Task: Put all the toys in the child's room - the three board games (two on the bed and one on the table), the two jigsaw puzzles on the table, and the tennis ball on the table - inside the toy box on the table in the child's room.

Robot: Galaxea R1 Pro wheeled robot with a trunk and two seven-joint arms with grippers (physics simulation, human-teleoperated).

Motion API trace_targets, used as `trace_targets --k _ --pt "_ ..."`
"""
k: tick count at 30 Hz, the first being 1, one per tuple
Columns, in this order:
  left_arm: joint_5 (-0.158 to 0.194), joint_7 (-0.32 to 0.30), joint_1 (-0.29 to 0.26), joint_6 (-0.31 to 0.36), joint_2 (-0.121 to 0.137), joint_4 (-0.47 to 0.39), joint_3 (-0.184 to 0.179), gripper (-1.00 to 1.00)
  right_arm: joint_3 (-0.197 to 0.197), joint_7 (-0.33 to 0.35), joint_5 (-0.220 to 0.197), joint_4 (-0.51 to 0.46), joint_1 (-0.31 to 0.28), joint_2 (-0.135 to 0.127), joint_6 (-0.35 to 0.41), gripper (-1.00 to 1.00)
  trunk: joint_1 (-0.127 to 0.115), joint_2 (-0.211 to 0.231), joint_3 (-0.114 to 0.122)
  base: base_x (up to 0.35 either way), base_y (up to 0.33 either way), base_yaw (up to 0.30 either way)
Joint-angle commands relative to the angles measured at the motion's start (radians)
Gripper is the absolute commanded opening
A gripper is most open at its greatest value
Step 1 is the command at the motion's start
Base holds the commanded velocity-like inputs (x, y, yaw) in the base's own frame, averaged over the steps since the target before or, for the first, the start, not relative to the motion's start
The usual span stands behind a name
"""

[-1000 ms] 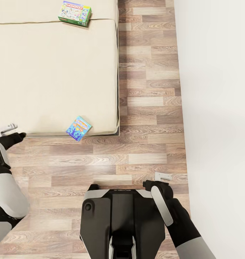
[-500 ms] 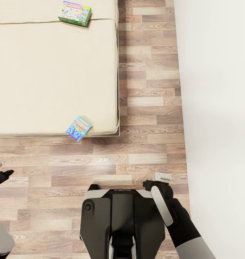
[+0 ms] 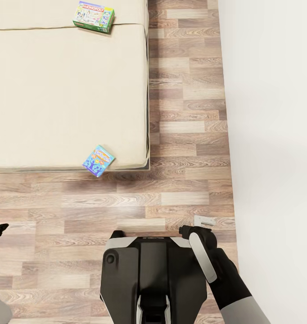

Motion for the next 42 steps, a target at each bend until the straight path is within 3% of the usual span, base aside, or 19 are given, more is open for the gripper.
trace_targets --k 1,8,13,16,21,22,28,30,32,35,39,42 --pt "-0.011 -0.009 0.000 -0.004 0.000 0.001 0.004 1.00 0.001 -0.010 -0.010 -0.001 0.000 0.000 0.002 1.00 0.001 -0.002 -0.001 0.000 0.000 0.000" --pt "-0.016 0.001 0.025 -0.096 -0.001 0.091 0.013 1.00 0.001 -0.010 -0.010 -0.001 0.000 0.000 0.002 1.00 0.001 -0.002 -0.001 0.000 0.000 0.000" --pt "-0.026 0.018 0.030 -0.139 0.000 0.251 0.002 1.00 0.001 -0.010 -0.010 -0.001 0.000 -0.001 0.001 1.00 0.001 -0.002 -0.001 0.000 0.000 0.000" --pt "-0.034 0.055 0.030 -0.194 0.000 0.349 -0.034 1.00 0.001 -0.010 -0.010 -0.001 0.000 -0.001 0.001 1.00 0.001 -0.002 -0.001 0.000 0.000 0.000" --pt "-0.044 0.159 0.031 -0.297 -0.002 0.487 -0.142 1.00 0.002 -0.010 -0.010 -0.002 0.000 -0.001 -0.009 1.00 0.001 -0.002 -0.001 0.000 0.000 0.000" --pt "-0.046 0.203 0.031 -0.328 -0.003 0.534 -0.186 1.00 0.002 -0.010 -0.010 -0.002 0.000 -0.001 -0.015 1.00 0.001 -0.002 -0.001 0.000 0.000 0.000" --pt "-0.048 0.315 0.031 -0.384 -0.008 0.639 -0.301 1.00 0.005 -0.010 -0.010 -0.004 0.000 0.000 -0.025 1.00 0.001 -0.002 -0.001 0.000 0.000 0.000" --pt "-0.048 0.335 0.031 -0.388 -0.011 0.652 -0.331 1.00 0.006 -0.010 -0.010 -0.004 0.000 0.000 -0.026 1.00 0.001 -0.002 -0.001 0.000 0.000 0.000" --pt "-0.048 0.360 0.031 -0.390 -0.026 0.666 -0.387 1.00 0.005 -0.010 -0.011 -0.005 0.000 0.001 -0.027 1.00 0.001 -0.002 -0.001 0.000 0.000 0.000" --pt "-0.049 0.370 0.031 -0.392 -0.043 0.672 -0.433 1.00 0.005 -0.010 -0.012 -0.005 0.000 0.001 -0.028 1.00 0.001 -0.002 0.000 0.000 0.000 0.000" --pt "-0.049 0.376 0.031 -0.392 -0.070 0.676 -0.526 1.00 0.009 -0.010 -0.012 -0.005 0.000 0.002 -0.028 1.00 0.001 -0.002 0.005 0.000 0.000 0.000" --pt "-0.048 0.378 0.031 -0.390 -0.077 0.679 -0.562 1.00 0.010 -0.010 -0.011 -0.005 0.000 0.002 -0.032 1.00 0.001 -0.002 0.010 0.000 0.000 0.000"
